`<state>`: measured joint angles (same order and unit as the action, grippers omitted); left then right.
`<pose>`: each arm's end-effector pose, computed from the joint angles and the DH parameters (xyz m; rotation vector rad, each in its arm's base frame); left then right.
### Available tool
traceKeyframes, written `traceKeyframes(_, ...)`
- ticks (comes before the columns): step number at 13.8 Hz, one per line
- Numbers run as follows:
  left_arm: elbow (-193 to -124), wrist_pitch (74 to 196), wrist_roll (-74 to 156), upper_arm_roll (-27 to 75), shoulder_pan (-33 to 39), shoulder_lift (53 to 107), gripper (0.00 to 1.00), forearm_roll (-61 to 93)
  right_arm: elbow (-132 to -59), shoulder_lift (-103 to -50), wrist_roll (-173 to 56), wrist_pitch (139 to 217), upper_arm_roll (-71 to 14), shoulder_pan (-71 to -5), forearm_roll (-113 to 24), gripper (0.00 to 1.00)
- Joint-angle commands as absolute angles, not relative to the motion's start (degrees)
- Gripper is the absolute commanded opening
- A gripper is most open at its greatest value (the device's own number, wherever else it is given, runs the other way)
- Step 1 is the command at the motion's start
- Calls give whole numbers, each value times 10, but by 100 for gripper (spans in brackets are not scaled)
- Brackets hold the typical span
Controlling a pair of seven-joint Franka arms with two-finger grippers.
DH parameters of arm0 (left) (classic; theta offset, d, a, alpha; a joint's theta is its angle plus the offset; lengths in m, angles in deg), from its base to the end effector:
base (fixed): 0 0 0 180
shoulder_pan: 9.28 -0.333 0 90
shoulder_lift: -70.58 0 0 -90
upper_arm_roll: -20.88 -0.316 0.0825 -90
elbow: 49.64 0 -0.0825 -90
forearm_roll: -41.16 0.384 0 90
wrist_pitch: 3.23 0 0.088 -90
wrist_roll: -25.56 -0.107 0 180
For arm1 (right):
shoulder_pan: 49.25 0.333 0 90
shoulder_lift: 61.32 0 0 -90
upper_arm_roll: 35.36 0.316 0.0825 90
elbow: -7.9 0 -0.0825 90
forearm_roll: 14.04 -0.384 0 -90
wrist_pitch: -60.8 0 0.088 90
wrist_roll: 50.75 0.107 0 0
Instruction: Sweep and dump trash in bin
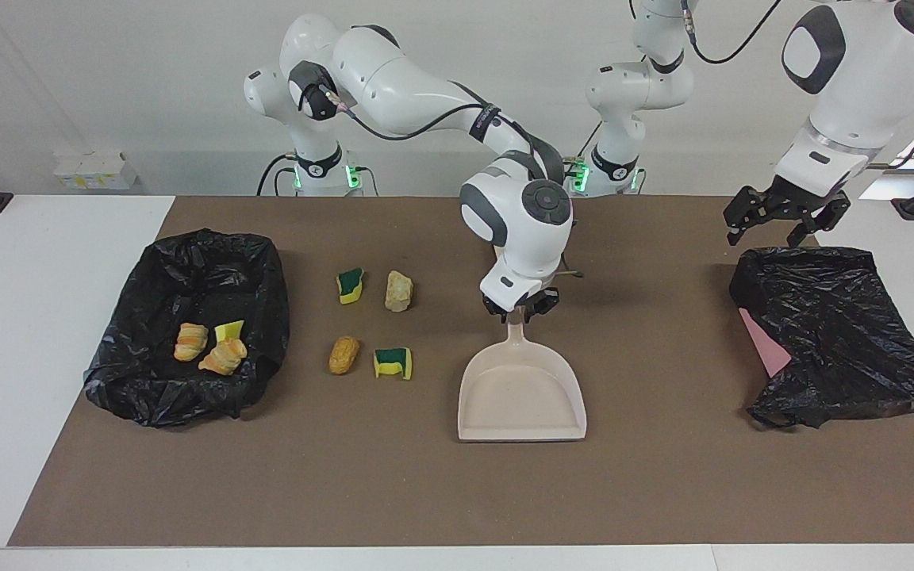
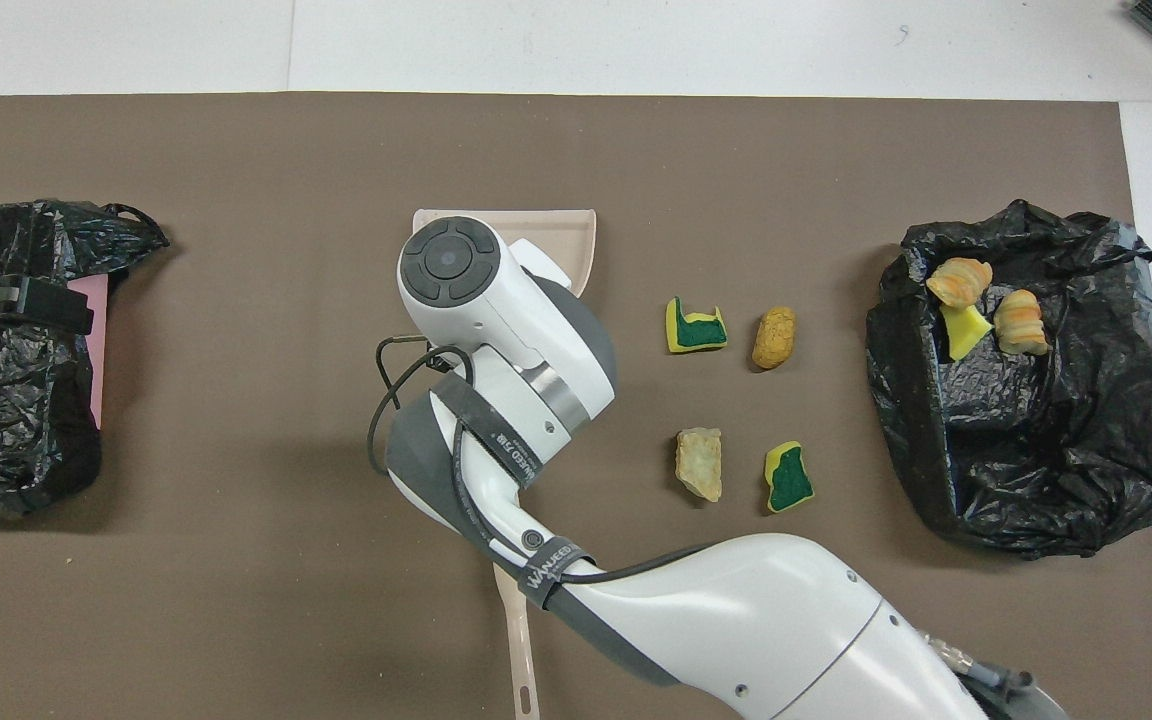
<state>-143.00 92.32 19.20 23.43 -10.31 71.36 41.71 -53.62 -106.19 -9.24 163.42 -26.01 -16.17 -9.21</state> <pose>0.5662 -0.0139 0.5976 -3.1239 0.2164 -0.0379 0.5863 0.4738 0.3613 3.1274 -0.0106 -0.1023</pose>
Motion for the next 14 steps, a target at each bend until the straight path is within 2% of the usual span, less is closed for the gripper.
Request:
traceKeyframes(1, -1432, 923, 183, 238, -110, 712, 100, 411, -549, -1032, -79, 1636, -255, -170, -109, 78)
traceKeyframes(3, -1432, 923, 183, 238, -110, 712, 100, 411, -607, -980, -74, 1636, -255, -171, -109, 85)
traceKeyframes(5, -1432, 923, 183, 238, -110, 712, 100, 411, -664, -930, -51, 1637, -255, -161, -109, 86)
traceKeyframes(7, -1432, 923, 183, 238, -110, 712, 100, 411, -731, -881, -40, 1650, -253, -143, -108, 100)
traceKeyframes(11, -1432, 923, 183, 238, -110, 712, 100, 411, -843, -804, -19, 1657, -253, -94, -109, 100)
traceKeyframes(14, -1432, 923, 183, 238, -110, 712, 100, 411, -972, -736, -4, 1738, -253, -64, -141, 99)
